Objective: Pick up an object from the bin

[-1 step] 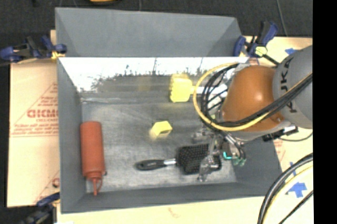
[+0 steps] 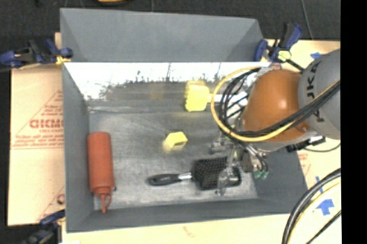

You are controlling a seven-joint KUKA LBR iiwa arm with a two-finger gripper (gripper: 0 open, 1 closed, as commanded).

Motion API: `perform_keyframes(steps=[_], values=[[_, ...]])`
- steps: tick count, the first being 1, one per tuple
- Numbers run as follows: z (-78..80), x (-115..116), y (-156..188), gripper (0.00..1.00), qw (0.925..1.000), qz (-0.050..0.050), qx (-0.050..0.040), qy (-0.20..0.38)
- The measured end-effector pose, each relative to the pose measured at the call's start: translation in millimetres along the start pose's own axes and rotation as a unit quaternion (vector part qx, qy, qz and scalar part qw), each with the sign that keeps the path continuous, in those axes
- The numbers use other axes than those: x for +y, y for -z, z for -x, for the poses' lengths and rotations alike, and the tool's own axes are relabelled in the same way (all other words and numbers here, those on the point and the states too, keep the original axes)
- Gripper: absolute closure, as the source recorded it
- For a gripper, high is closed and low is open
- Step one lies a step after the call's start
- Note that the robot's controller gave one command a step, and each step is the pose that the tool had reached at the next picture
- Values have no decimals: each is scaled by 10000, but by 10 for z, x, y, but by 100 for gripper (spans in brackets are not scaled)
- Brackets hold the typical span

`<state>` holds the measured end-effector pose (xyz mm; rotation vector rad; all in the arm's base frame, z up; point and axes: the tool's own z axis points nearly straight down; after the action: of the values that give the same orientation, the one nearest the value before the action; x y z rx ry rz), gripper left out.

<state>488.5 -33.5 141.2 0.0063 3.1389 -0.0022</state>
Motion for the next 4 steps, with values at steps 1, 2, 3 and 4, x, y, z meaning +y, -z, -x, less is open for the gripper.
perform_keyframes(steps=[1, 2, 3, 4], values=[[139, 1, -562, 0, 9961, 12, -12, -887], [242, -25, -722, 0, 9997, 2, 10, -256], [96, 305, -696, 0, 10000, -4, -28, 49], [242, 2, -708, 0, 9997, 21, -1, -245]])
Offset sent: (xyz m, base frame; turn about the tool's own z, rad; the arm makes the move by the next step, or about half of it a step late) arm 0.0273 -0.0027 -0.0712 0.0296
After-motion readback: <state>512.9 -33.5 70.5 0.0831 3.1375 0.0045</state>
